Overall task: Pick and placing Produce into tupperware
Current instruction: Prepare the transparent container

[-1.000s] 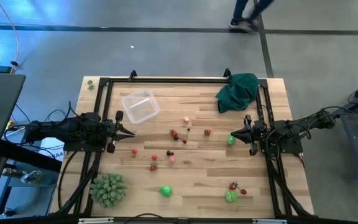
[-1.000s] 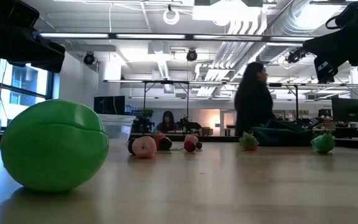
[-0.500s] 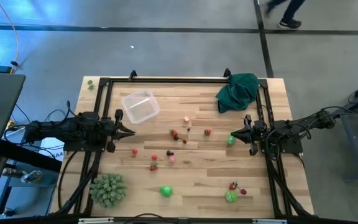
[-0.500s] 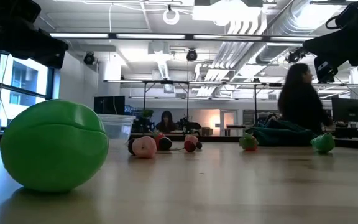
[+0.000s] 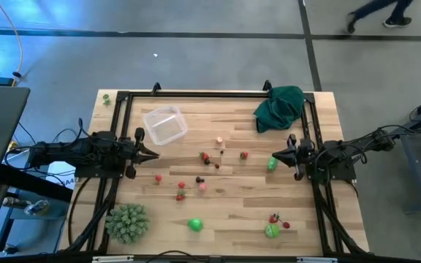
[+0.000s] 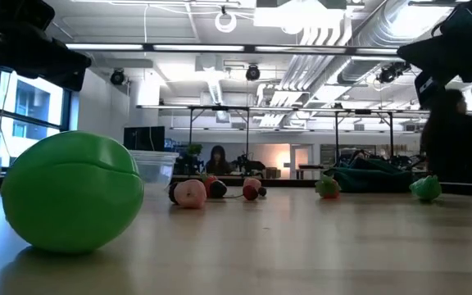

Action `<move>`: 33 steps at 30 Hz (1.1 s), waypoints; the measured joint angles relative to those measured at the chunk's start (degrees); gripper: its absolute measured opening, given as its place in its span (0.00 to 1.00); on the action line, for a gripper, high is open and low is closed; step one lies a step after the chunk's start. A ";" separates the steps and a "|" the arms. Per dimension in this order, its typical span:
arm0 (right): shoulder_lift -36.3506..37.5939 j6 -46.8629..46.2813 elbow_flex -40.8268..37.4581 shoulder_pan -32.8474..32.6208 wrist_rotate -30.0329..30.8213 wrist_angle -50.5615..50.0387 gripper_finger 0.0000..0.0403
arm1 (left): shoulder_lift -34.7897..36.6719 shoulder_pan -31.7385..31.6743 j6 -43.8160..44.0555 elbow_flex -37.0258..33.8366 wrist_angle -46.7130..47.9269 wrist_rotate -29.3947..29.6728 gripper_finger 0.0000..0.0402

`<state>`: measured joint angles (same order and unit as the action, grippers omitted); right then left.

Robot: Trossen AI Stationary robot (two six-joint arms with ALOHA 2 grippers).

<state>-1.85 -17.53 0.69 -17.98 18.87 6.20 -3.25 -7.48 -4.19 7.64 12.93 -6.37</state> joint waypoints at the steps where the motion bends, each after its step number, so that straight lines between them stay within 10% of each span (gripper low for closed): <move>1: 0.00 -1.60 0.00 0.00 -0.01 0.42 0.00 | 0.00 0.00 0.00 0.00 0.00 0.09 0.05; 12: -0.02 1.49 0.00 0.00 8.63 6.77 0.00 | 0.00 -0.01 1.89 0.00 -13.94 17.20 0.05; 18: -0.02 3.28 0.00 -0.02 12.26 7.84 0.00 | 0.00 -0.01 -11.63 1.43 -26.92 17.77 0.05; 25: -0.02 5.67 0.00 0.00 16.22 9.52 0.00 | -4.71 -0.05 -16.30 14.86 -11.06 31.77 0.05; 33: 0.00 10.08 0.00 0.00 18.86 12.64 0.00 | -25.46 -0.32 -7.62 33.76 14.82 43.63 0.05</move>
<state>-1.85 -7.44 0.69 -17.98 37.73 18.84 -28.70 -7.80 -11.81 41.39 27.75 37.26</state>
